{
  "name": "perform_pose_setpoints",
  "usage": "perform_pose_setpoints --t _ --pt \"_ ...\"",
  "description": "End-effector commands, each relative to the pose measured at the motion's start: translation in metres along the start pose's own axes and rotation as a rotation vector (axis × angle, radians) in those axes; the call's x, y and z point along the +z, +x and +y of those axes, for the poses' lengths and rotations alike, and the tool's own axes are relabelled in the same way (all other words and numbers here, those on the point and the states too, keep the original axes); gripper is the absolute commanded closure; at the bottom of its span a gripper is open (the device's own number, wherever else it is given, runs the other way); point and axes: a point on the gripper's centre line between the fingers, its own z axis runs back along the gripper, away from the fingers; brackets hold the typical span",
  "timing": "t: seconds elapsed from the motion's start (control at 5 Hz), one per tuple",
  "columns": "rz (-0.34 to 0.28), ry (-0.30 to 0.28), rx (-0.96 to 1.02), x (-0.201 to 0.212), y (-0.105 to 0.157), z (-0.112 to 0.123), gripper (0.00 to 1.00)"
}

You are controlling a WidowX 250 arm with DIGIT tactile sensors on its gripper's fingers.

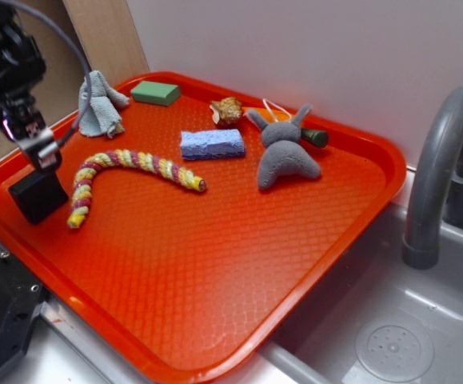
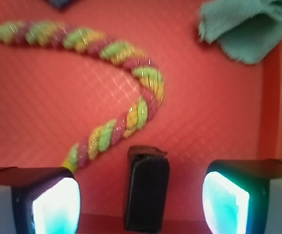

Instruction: Grab the black box.

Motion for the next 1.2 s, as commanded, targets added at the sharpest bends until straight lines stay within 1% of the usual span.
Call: perform_pose_setpoints --t 0.0,0.4,0.6,0.8,1.0 --pt "0.023 0.021 -0.017 -0.021 -0.009 0.006 0.0" --pt "0.055 0.047 -0.033 -0.039 -0.009 0.0 0.0" --pt "0.067 0.067 -0.038 -0.052 0.01 0.002 1.0" --pt "0.069 0.082 -0.042 -0.054 0.024 0.009 1.0" --pt "0.012 0.069 -0.065 -0.026 0.009 0.001 1.0"
